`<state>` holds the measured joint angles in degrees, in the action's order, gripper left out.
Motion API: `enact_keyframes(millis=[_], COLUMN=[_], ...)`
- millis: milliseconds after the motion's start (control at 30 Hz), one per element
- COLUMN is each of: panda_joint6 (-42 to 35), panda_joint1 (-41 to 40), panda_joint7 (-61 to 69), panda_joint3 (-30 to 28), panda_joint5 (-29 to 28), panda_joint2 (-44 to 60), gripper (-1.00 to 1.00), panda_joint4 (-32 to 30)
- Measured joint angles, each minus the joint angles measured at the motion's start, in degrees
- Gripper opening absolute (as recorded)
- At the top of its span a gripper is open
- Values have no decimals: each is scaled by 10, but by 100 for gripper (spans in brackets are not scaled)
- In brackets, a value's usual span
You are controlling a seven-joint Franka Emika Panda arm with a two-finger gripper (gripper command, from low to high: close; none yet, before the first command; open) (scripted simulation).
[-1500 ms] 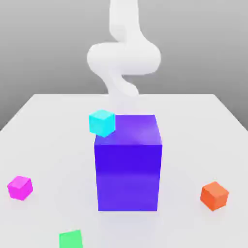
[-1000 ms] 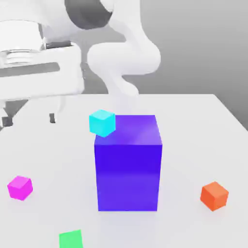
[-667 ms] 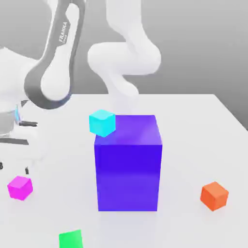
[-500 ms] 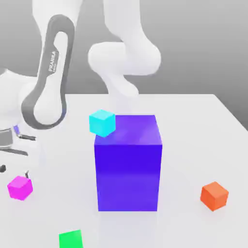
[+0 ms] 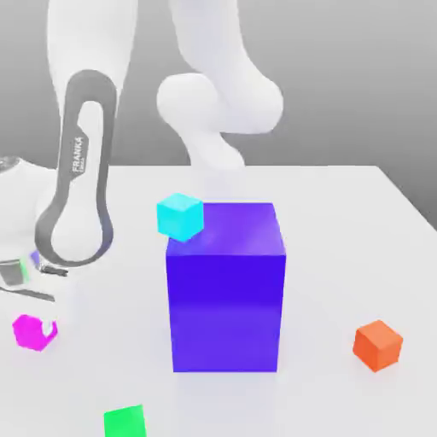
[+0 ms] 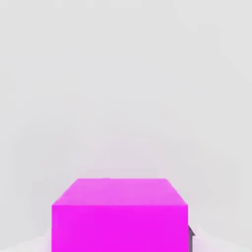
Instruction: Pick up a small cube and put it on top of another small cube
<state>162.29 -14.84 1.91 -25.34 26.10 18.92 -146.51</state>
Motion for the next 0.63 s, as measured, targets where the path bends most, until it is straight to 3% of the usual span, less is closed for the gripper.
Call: enact_keyframes(millis=[133, 367, 500, 533, 633], panda_joint6=[-41, -144, -110, -98, -98], panda_joint1=[47, 186, 198, 193, 193], panda_joint7=[-56, -121, -103, -98, -98], panda_joint3=[-49, 35, 81, 89, 89], panda_joint5=[-74, -160, -136, -128, -128], panda_joint2=[-54, -54, 15, 31, 31], gripper=[-100, -100, -100, 100, 100], panda_joint4=[-10, 107, 142, 144, 144])
